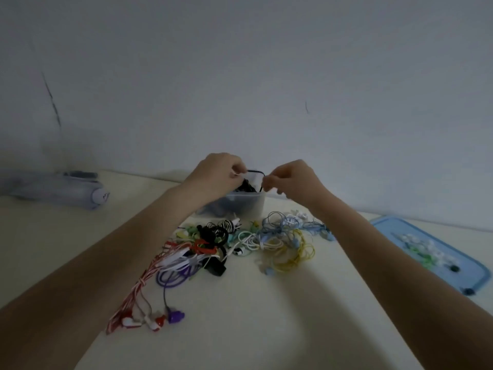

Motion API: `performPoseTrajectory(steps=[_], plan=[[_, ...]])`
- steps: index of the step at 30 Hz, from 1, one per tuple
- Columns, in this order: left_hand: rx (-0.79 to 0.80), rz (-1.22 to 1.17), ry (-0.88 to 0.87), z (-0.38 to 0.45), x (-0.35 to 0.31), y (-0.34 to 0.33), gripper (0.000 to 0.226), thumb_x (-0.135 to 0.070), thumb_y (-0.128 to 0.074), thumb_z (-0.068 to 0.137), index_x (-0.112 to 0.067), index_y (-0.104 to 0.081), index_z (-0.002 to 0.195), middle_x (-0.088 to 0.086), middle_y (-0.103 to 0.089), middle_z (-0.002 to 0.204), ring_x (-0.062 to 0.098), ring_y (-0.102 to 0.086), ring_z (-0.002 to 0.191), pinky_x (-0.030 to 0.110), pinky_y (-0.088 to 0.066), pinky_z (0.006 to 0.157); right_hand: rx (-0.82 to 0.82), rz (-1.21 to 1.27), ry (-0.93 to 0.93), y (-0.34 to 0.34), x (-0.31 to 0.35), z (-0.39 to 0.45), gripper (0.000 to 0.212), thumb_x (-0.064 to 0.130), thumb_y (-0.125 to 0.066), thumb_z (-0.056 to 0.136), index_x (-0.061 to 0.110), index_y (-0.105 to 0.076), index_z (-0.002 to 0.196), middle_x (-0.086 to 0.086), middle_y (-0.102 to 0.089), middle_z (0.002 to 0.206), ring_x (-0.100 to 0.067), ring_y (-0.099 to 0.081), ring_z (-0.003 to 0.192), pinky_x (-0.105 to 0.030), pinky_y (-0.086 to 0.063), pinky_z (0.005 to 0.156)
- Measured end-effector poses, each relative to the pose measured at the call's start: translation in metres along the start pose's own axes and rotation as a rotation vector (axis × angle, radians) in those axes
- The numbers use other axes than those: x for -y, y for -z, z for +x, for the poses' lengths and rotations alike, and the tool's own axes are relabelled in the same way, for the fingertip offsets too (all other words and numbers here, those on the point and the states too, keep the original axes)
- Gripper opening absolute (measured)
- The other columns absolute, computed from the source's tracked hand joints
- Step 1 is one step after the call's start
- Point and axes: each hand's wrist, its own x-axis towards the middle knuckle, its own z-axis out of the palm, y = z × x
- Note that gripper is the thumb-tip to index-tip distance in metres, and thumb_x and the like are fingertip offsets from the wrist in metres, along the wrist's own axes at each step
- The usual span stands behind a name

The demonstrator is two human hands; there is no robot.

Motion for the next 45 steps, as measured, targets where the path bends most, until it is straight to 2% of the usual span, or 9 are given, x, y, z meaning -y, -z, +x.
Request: performPoseTrajectory(steps=[4, 8, 14, 20, 23, 27, 31, 38, 45], plan=[[0.275, -0.033, -0.157, -0.023, -0.031, -0.017, 0.023, -0.015, -0.062, 0.085, -0.015, -0.065, 0.108, -0.001, -0.065, 0.102, 0.01, -0.058, 0.087, 0.025, -0.048, 0.083, 0.171, -0.291, 0.011, 0.015, -0.013, -0.036, 0.01, 0.012, -0.067, 0.081, 0.009, -0.075, 0.086, 0.002, -0.064, 0.072, 0.003, -0.05, 0.057, -0.001, -0.037, 0.051], [0.604, 0.45, -0.251, -0.039, -0.031, -0.04, 0.026, -0.023, -0.065, 0.081, -0.018, -0.056, 0.105, 0.002, -0.055, 0.101, 0.015, -0.053, 0.082, 0.028, -0.043, 0.067, 0.106, -0.358, 0.054, 0.014, -0.02, -0.066, 0.01, 0.006, -0.07, 0.077, 0.008, -0.076, 0.085, 0.007, -0.057, 0.071, 0.005, -0.044, 0.055, -0.001, -0.035, 0.055], [0.409, 0.201, -0.172, -0.044, -0.021, -0.033, 0.023, -0.017, -0.066, 0.082, -0.016, -0.061, 0.104, -0.007, -0.059, 0.086, 0.004, -0.051, 0.072, 0.014, -0.035, 0.056, 0.194, -0.41, 0.033, -0.019, -0.017, -0.069, 0.028, 0.023, -0.073, 0.075, 0.011, -0.071, 0.101, -0.008, -0.07, 0.099, -0.022, -0.059, 0.091, -0.027, -0.049, 0.078], [0.389, 0.178, -0.149, -0.046, -0.013, -0.018, 0.023, -0.014, -0.068, 0.081, -0.018, -0.067, 0.104, -0.011, -0.063, 0.088, 0.008, -0.056, 0.076, 0.018, -0.04, 0.063, 0.022, -0.207, 0.005, -0.01, -0.014, -0.069, 0.014, 0.013, -0.072, 0.079, 0.007, -0.074, 0.091, -0.006, -0.071, 0.091, 0.004, -0.046, 0.059, 0.0, -0.035, 0.055], [0.349, 0.255, -0.14, -0.047, -0.016, -0.012, 0.02, -0.018, -0.063, 0.086, -0.021, -0.066, 0.105, -0.015, -0.053, 0.079, 0.008, -0.055, 0.081, 0.016, -0.037, 0.06, -0.014, -0.154, -0.021, -0.001, -0.011, -0.069, 0.012, 0.012, -0.069, 0.081, 0.004, -0.073, 0.089, -0.003, -0.067, 0.083, -0.004, -0.053, 0.065, 0.0, -0.036, 0.056], [0.367, 0.441, -0.106, -0.044, -0.017, -0.009, 0.022, -0.017, -0.056, 0.088, -0.019, -0.066, 0.108, -0.002, -0.063, 0.104, 0.019, -0.059, 0.098, 0.025, -0.041, 0.071, -0.148, 0.289, -0.155, 0.026, -0.009, -0.067, 0.013, 0.005, -0.06, 0.088, 0.009, -0.06, 0.076, -0.006, -0.065, 0.073, -0.014, -0.055, 0.058, -0.016, -0.041, 0.052], [0.188, 0.126, -0.041, -0.034, -0.03, -0.016, 0.023, -0.016, -0.051, 0.088, -0.013, -0.062, 0.108, 0.005, -0.064, 0.108, 0.022, -0.06, 0.097, 0.035, -0.047, 0.085, -0.176, 0.61, -0.199, 0.054, -0.001, -0.067, 0.018, 0.003, -0.053, 0.092, 0.009, -0.054, 0.075, -0.014, -0.063, 0.073, -0.014, -0.054, 0.049, -0.02, -0.04, 0.046], [0.171, -0.815, 0.053, -0.025, -0.088, -0.028, 0.029, -0.012, -0.065, 0.085, -0.017, -0.057, 0.112, -0.003, -0.065, 0.104, 0.005, -0.059, 0.091, 0.009, -0.046, 0.073, -0.226, 0.898, -0.154, 0.094, 0.005, -0.067, 0.011, 0.005, -0.047, 0.095, 0.004, -0.053, 0.086, -0.011, -0.067, 0.072, -0.013, -0.059, 0.053, -0.021, -0.046, 0.054], [0.358, -0.769, -0.049, -0.028, -0.121, -0.058, 0.015, -0.014, -0.058, 0.09, -0.02, -0.065, 0.102, -0.003, -0.069, 0.092, -0.001, -0.058, 0.083, 0.007, -0.041, 0.064, -0.229, 1.105, -0.108, 0.123, 0.002, -0.075, 0.019, 0.0, -0.036, 0.097, -0.005, -0.054, 0.092, -0.017, -0.068, 0.074, -0.015, -0.062, 0.057, -0.02, -0.051, 0.055]])
